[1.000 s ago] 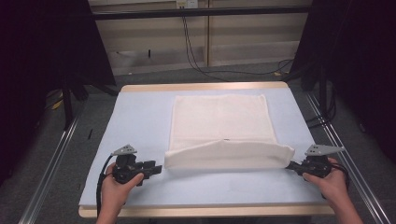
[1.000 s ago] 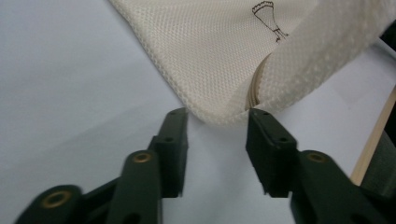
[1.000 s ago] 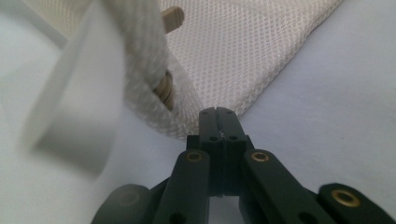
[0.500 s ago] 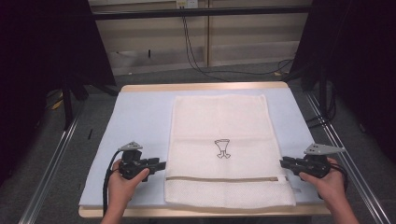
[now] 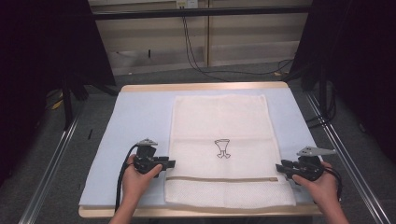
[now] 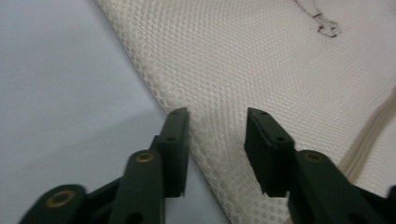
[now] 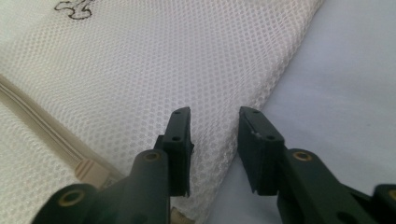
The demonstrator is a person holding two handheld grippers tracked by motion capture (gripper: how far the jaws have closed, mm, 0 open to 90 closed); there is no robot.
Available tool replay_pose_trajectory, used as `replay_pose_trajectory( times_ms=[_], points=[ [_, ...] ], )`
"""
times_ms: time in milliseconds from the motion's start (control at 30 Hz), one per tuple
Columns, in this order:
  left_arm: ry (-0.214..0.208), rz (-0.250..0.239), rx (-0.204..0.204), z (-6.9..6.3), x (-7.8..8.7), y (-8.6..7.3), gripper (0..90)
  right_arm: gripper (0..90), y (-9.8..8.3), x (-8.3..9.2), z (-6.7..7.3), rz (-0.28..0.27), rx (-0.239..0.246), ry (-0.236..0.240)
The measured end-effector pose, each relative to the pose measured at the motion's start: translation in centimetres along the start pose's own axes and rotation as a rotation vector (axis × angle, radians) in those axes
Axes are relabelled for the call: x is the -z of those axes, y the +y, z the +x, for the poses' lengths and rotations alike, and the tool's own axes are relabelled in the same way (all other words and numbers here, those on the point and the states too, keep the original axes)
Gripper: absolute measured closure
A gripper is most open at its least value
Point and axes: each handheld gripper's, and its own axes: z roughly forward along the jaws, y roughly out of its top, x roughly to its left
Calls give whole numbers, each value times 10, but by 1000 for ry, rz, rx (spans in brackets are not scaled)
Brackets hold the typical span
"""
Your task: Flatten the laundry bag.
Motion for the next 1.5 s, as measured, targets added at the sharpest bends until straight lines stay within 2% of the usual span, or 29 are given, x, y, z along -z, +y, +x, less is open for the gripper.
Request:
replay_pose_trajectory(
  times_ms=[100,167,233,267,333,400,500,567,733,833,867,1000,1100,1133,1200,1400,1500],
  points=[
    [6,19,1,-2,-1,1,739,780,2,0,2,19,9,2],
    [-7,27,9,-1,-1,1,800,846,3,0,2,19,17,4],
    [-9,25,25,-1,-2,1,838,863,6,-1,4,26,29,-2],
    [-6,36,18,-1,-2,2,850,868,6,-1,5,27,30,-10],
    [-7,40,43,0,-2,4,867,872,8,-3,6,24,31,-17],
    [9,34,50,1,0,5,872,873,10,-3,7,10,24,-26],
    [8,15,60,6,5,6,872,873,14,-3,7,-12,30,-26],
    [15,-1,73,11,8,5,871,873,16,-5,10,-16,31,-11],
    [47,-24,82,20,17,3,870,871,22,-11,19,-20,62,-1],
    [53,-39,90,25,19,2,869,871,26,-14,24,-42,80,-5],
    [54,-30,84,26,21,2,869,871,27,-15,25,-41,83,-8],
    [72,-47,100,30,25,1,869,869,31,-21,29,-48,101,-11],
    [91,-53,94,35,29,-1,869,869,33,-25,32,-49,121,-5],
    [89,-66,113,35,29,-2,869,868,33,-26,33,-43,122,1],
    [87,-61,118,38,30,-3,869,868,34,-28,36,-42,128,5],
    [107,-62,118,39,33,-4,868,868,34,-29,39,-49,149,14],
    [114,-63,119,39,33,-5,869,868,36,-31,43,-41,161,-3]
  ],
)
